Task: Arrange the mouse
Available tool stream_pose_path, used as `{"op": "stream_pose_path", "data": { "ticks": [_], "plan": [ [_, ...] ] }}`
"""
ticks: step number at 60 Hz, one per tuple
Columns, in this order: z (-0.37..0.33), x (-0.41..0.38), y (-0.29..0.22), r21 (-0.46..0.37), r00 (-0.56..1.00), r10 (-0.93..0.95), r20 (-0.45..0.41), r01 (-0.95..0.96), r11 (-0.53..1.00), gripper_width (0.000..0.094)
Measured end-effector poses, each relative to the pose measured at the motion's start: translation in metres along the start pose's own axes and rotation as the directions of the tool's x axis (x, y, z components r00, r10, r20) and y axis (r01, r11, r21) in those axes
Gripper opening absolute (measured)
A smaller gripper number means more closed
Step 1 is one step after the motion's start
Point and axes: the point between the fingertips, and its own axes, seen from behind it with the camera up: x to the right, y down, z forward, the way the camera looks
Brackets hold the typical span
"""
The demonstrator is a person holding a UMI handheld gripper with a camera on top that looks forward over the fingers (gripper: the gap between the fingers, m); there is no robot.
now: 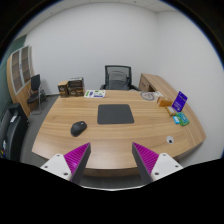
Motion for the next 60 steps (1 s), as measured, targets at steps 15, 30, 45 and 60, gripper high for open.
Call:
{"op": "stream_pose_path", "data": {
  "ticks": [15, 30, 45, 60],
  "plan": [
    [0.033, -0.002, 0.007, -0.015, 1.000, 0.025, 0.015, -0.024, 1.000, 0.0861],
    [0.076, -0.050, 0.016, -0.021, 0.999, -0.007, 0.053, 0.008, 1.000, 0.0859],
    [0.135, -0.133, 0.021, -0.011, 0.993, -0.033, 0.117, 0.034, 0.999, 0.0859],
    [0.208, -0.191, 0.028, -0.034, 0.993, -0.018, 0.116, 0.022, 0.999, 0.0862]
  ]
}}
